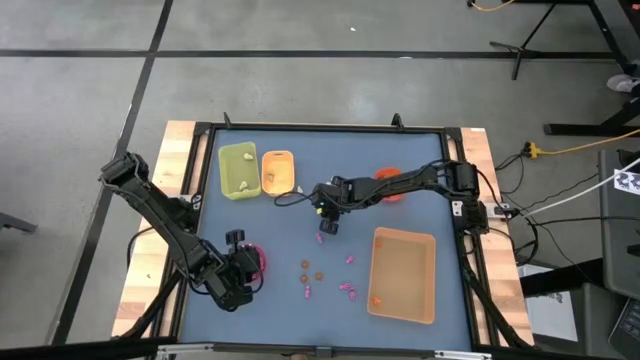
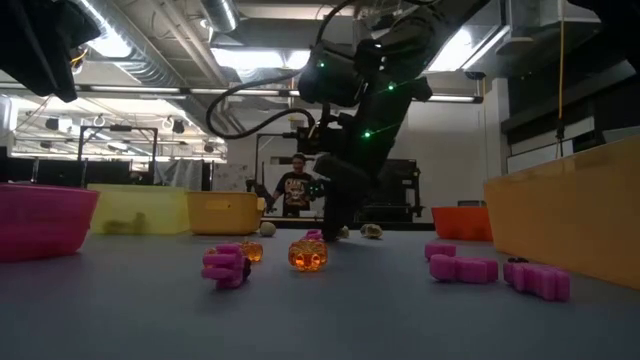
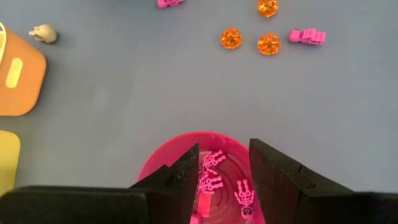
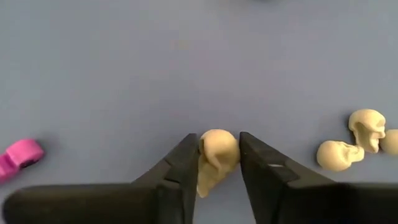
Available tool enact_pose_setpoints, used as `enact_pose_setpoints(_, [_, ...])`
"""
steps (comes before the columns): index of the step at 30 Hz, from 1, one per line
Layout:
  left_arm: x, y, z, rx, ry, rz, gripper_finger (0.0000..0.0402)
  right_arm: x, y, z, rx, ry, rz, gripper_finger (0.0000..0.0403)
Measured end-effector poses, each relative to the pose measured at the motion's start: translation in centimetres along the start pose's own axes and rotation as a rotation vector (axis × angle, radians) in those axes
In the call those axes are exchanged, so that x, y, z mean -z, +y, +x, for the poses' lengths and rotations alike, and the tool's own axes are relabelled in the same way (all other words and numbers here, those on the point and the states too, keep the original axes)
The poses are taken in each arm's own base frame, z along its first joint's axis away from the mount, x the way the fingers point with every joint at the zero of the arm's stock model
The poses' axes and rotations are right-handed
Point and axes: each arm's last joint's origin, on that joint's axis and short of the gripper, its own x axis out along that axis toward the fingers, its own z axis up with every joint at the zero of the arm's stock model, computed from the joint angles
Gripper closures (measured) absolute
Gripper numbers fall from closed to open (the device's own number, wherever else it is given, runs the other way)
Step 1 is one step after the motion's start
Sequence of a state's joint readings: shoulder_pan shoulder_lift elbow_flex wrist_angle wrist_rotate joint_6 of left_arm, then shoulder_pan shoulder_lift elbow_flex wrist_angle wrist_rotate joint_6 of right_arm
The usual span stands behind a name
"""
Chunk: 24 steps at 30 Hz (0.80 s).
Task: Sort Halloween decoration
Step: Put the white skull toy into the yellow bin
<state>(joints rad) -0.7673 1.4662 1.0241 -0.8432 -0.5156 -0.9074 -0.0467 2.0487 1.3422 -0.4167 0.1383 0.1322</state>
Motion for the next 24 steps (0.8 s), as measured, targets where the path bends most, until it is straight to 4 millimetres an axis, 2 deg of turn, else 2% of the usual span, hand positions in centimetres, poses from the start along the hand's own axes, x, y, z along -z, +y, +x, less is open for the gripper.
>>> enact_pose_setpoints(5, [0.0,0.0,0.0,0.0,0.0,0.0,0.0276,0.0,0.0,0.0,0.0,0.0,0.0,0.0331])
enact_pose_setpoints(14, [0.0,0.0,0.0,0.0,0.0,0.0,0.0276,-0.1,0.0,0.0,-0.002,-0.003,0.002,0.031])
enact_pose_setpoints(19, [0.0,0.0,0.0,0.0,0.0,0.0,0.0276,-0.4,0.3,0.0,-0.087,-0.03,0.034,0.032])
enact_pose_setpoints(24, [0.0,0.0,0.0,-0.001,0.0,-0.001,0.0276,-1.7,0.8,-0.2,-0.199,-0.159,0.041,0.0319])
